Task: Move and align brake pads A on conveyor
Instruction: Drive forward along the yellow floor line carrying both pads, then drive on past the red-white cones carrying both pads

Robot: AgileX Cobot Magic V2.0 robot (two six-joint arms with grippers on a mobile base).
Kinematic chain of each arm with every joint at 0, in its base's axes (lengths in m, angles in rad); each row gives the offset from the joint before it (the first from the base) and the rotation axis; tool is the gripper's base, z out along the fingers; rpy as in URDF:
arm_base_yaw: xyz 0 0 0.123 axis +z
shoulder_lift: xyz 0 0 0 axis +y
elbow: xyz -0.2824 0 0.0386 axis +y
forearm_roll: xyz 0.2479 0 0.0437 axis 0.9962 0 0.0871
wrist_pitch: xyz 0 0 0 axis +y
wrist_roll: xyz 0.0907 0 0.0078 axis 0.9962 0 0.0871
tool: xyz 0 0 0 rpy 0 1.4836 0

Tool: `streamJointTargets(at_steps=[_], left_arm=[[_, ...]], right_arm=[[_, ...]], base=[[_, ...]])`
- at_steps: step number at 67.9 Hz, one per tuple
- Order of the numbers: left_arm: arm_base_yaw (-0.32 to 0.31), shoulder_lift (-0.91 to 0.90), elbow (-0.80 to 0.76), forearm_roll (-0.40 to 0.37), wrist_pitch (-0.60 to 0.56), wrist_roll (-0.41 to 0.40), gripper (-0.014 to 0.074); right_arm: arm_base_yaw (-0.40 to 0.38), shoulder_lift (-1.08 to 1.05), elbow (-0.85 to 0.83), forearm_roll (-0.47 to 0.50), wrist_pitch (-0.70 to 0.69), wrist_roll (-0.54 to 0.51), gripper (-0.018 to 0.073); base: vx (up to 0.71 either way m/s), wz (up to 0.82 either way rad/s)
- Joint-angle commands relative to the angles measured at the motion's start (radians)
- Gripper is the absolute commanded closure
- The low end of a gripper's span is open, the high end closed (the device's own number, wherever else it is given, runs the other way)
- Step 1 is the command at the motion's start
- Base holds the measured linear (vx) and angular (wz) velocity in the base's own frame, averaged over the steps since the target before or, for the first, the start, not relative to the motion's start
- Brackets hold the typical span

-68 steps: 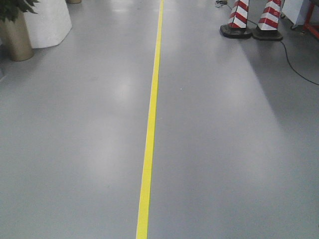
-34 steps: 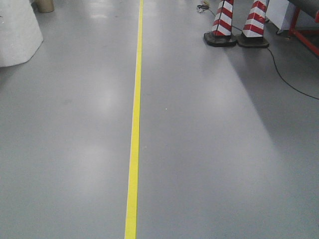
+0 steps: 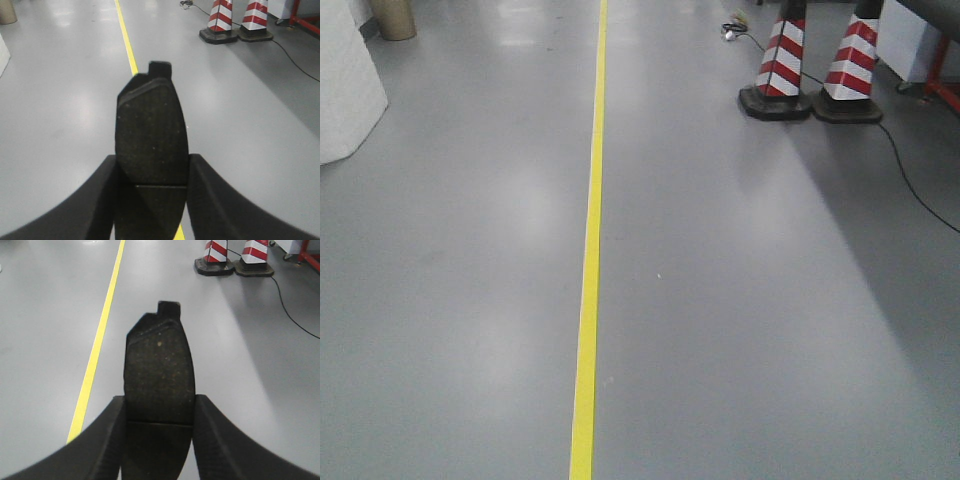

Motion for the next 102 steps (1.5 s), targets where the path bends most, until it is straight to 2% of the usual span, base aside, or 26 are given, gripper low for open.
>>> streamJointTargets(at_steps=[1, 102], left_arm=[[-0.003, 0.006, -0.029, 0.004, -0.092, 0.003, 0.0602], [-0.003, 0.006, -0.029, 0.004, -0.091, 0.003, 0.0602]], right_arm=[[-0.004, 0.002, -0.033, -0.006, -0.091, -0.005, 0.0564], [-0.004, 0.002, -0.033, -0.006, -0.091, -0.004, 0.0564]], base=[[0.82, 0.12], [0.87, 0.0]])
